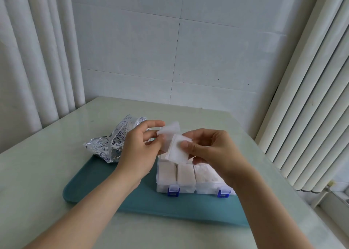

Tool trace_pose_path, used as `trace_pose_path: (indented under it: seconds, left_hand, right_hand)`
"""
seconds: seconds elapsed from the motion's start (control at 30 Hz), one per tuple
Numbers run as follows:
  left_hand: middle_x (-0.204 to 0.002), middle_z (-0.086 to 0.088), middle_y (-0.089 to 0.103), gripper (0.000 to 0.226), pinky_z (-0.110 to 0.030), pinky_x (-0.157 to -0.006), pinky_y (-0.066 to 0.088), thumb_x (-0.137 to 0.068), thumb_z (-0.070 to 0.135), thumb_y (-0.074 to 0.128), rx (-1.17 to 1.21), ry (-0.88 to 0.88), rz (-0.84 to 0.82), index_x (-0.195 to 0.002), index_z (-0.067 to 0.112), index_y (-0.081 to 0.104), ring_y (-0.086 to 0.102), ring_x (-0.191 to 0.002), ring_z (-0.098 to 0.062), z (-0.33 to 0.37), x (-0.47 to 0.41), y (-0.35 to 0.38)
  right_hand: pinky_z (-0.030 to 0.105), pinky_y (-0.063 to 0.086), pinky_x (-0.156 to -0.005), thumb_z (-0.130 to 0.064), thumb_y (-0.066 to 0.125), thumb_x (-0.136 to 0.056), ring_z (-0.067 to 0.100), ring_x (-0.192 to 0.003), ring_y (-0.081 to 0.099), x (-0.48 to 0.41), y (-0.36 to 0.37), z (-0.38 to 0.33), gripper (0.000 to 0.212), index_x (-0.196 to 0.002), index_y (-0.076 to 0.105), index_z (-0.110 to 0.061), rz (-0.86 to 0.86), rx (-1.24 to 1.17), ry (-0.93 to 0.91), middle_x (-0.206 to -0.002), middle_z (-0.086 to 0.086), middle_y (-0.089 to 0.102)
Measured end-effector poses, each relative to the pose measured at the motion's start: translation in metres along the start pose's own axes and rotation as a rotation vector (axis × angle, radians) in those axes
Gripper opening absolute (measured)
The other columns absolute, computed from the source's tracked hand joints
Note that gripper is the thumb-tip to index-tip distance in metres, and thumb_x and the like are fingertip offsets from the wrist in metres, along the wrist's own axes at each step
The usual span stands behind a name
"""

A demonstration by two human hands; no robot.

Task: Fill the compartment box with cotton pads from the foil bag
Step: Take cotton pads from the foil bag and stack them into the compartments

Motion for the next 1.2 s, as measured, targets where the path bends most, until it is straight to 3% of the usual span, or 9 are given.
trace_pose_path:
  seconds: [0.17,0.43,0.57,0.7,0.97,1.1,1.2]
  left_hand:
    - [-0.107,0.0,0.081,0.031,-0.044,-0.084,0.064,-0.101,0.003,0.068,0.078,-0.084,-0.087,-0.119,0.028,0.072,0.078,-0.098,-0.028,-0.006,0.004,0.012]
    - [-0.109,0.001,0.08,0.039,-0.036,-0.077,0.065,-0.092,-0.004,0.075,0.112,-0.074,-0.094,-0.118,0.025,0.072,0.079,-0.096,-0.024,-0.002,0.008,0.018]
    - [-0.111,0.004,0.079,0.042,-0.041,-0.084,0.065,-0.086,-0.001,0.083,0.13,-0.084,-0.088,-0.118,0.025,0.073,0.079,-0.098,-0.019,-0.001,0.009,0.018]
    - [-0.114,0.006,0.079,0.045,-0.041,-0.085,0.065,-0.082,0.002,0.087,0.13,-0.081,-0.092,-0.118,0.026,0.073,0.078,-0.101,-0.018,0.001,0.009,0.017]
    - [-0.108,0.0,0.08,0.037,-0.035,-0.085,0.064,-0.085,0.0,0.085,0.103,-0.05,-0.162,-0.115,0.018,0.073,0.079,-0.098,-0.021,0.006,0.01,0.023]
    - [-0.106,-0.002,0.081,0.042,-0.03,-0.082,0.063,-0.083,-0.001,0.086,0.078,-0.045,-0.183,-0.117,0.018,0.071,0.079,-0.097,-0.023,0.007,0.01,0.024]
    - [-0.101,-0.002,0.081,0.035,-0.03,-0.078,0.062,-0.086,0.003,0.085,0.078,-0.054,-0.116,-0.114,0.018,0.072,0.079,-0.094,-0.02,0.005,0.007,0.016]
  right_hand:
    - [0.032,0.06,-0.07,-0.013,0.086,-0.085,0.026,-0.08,0.076,-0.002,0.005,0.0,0.016,-0.097,0.079,-0.005,0.051,0.016,-0.039,-0.088,0.014,0.08]
    - [0.028,0.06,-0.076,-0.023,0.084,-0.076,0.027,-0.088,0.076,-0.003,0.006,0.015,0.037,-0.103,0.074,0.0,0.112,-0.343,0.053,-0.098,0.021,0.078]
    - [0.028,0.063,-0.075,-0.013,0.084,-0.079,0.033,-0.086,0.078,0.0,0.011,0.016,0.032,-0.103,0.072,0.005,0.133,-0.415,0.074,-0.097,0.025,0.077]
    - [0.029,0.064,-0.074,-0.005,0.082,-0.086,0.034,-0.086,0.079,0.002,0.011,0.015,0.029,-0.112,0.07,0.0,0.173,-0.414,0.095,-0.096,0.025,0.078]
    - [0.036,0.06,-0.089,-0.016,0.079,-0.092,0.031,-0.1,0.077,0.0,0.011,0.018,0.022,-0.112,0.077,-0.007,0.169,-0.345,0.087,-0.101,0.016,0.08]
    - [0.035,0.053,-0.085,-0.022,0.079,-0.092,0.016,-0.086,0.071,-0.003,0.006,0.019,0.013,-0.103,0.08,-0.013,0.188,-0.298,0.063,-0.096,0.007,0.079]
    - [0.036,0.05,-0.085,-0.016,0.075,-0.094,0.02,-0.089,0.068,-0.007,-0.003,0.012,0.009,-0.1,0.078,-0.01,0.178,-0.372,0.018,-0.097,0.012,0.076]
Point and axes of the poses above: each hand's wrist, its own x-axis away from the middle knuckle, its own y-axis out of the palm, z = x × y, the point moved 9 cm from there along -x, towards the middle knuckle
